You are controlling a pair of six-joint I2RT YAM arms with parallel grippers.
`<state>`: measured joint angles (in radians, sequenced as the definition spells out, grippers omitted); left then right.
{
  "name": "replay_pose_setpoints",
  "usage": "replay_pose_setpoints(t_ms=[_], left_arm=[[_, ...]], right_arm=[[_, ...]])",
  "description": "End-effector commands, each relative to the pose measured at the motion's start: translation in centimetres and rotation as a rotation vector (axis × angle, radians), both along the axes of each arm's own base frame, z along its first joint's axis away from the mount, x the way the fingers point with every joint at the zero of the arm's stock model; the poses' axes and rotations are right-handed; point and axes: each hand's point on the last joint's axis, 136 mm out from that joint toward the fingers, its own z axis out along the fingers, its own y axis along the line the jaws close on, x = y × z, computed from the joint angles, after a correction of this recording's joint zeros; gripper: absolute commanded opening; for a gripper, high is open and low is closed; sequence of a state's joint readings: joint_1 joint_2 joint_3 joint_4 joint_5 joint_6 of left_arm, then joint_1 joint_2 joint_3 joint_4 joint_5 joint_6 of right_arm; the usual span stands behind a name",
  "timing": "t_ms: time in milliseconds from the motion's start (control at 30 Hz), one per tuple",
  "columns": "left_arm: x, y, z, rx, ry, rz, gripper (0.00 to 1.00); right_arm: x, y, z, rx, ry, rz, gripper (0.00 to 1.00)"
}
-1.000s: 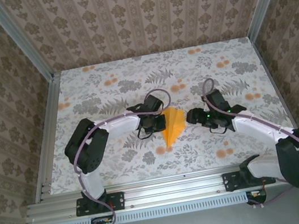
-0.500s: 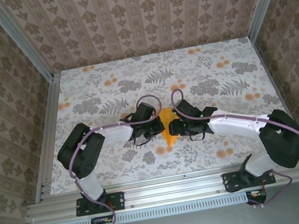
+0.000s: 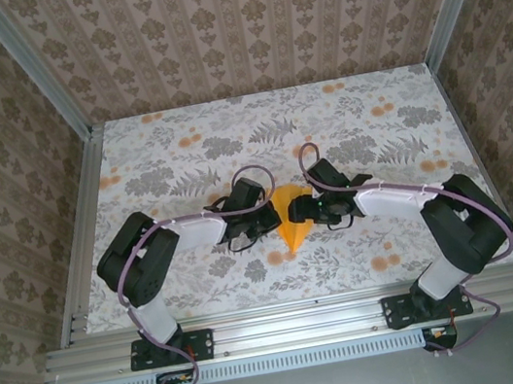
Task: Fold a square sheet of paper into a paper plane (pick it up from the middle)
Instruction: Move a paper plane to the center of the table.
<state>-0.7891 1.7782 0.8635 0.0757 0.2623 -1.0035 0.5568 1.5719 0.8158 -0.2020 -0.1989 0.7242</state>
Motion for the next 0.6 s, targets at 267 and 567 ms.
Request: replay_pose_setpoints(t_ms=[267,567], left_arm=[[0.2,0.0,0.1,0.003,0.012,-0.005,0.00],[0.2,0.0,-0.1,0.000,0.018,-0.002,0.00]], right_arm=[[-1.2,1.8,-1.6,0.083,0.070,0.091,0.69],[-2.2,3.6,-0.8,0.225,0.112,0.091,0.64]])
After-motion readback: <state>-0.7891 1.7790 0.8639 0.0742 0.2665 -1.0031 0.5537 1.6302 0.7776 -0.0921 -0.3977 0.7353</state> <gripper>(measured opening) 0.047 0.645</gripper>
